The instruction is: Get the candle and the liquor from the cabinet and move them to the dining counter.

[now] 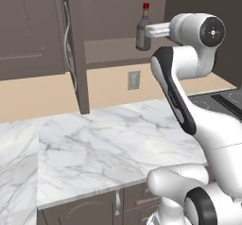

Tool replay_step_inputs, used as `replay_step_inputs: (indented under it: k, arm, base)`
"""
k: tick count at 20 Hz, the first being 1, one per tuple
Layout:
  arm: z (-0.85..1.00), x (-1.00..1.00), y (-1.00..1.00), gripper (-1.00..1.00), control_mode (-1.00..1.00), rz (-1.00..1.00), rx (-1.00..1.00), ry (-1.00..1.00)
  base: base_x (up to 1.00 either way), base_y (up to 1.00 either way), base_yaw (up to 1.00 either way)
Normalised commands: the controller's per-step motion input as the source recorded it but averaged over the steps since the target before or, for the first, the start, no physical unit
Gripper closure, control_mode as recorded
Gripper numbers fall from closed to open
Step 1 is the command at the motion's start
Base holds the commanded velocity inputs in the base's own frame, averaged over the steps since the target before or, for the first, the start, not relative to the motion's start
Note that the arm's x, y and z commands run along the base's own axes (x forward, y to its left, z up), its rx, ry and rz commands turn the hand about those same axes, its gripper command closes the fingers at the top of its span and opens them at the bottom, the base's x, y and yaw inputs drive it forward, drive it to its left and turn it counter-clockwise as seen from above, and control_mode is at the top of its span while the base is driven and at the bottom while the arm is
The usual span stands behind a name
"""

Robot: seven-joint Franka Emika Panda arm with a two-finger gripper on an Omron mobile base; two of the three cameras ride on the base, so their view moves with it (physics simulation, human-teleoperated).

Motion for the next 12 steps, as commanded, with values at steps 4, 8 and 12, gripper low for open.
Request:
replay_step_inputs:
  k: [4, 8, 12]
  arm:
    - [0.00, 0.44, 0.02, -1.00, -1.00, 0.00, 0.16, -0.01]
    - [0.00, 0.16, -0.04, -1.00, -1.00, 0.00, 0.09, 0.00]
    - [0.00, 0.16, -0.03, -1.00, -1.00, 0.00, 0.03, 0.02]
  base:
    - [0.00, 0.00, 0.00]
    - [0.00, 0.00, 0.00]
    - [0.00, 0.00, 0.00]
